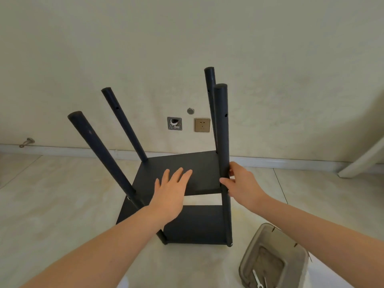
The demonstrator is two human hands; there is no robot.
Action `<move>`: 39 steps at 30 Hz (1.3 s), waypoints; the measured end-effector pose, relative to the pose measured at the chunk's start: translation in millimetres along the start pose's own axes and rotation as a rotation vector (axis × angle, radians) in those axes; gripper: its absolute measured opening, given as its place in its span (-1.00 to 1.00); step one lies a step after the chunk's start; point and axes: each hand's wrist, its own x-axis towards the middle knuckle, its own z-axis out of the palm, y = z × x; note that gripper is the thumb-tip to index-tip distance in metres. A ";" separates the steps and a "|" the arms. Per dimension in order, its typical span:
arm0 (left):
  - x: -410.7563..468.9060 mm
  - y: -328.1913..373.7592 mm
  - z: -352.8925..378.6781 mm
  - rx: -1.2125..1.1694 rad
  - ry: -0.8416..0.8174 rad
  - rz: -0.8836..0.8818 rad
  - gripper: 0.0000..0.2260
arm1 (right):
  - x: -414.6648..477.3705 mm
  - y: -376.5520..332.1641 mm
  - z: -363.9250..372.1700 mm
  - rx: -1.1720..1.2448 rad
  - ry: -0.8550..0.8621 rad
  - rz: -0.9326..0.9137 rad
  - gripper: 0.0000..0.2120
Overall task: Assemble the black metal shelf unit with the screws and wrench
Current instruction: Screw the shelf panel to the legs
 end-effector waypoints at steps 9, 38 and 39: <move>22.3 -1.5 4.6 0.259 -0.189 0.001 -0.07 | -3.4 45.1 -24.8 0.149 0.037 0.157 -0.76; 11.9 79.7 24.7 0.253 -0.227 0.120 -0.14 | -29.9 94.2 -90.4 0.096 0.076 0.293 -0.69; 12.6 79.5 25.2 0.251 -0.225 0.120 -0.14 | -30.3 95.0 -90.4 0.096 0.076 0.291 -0.69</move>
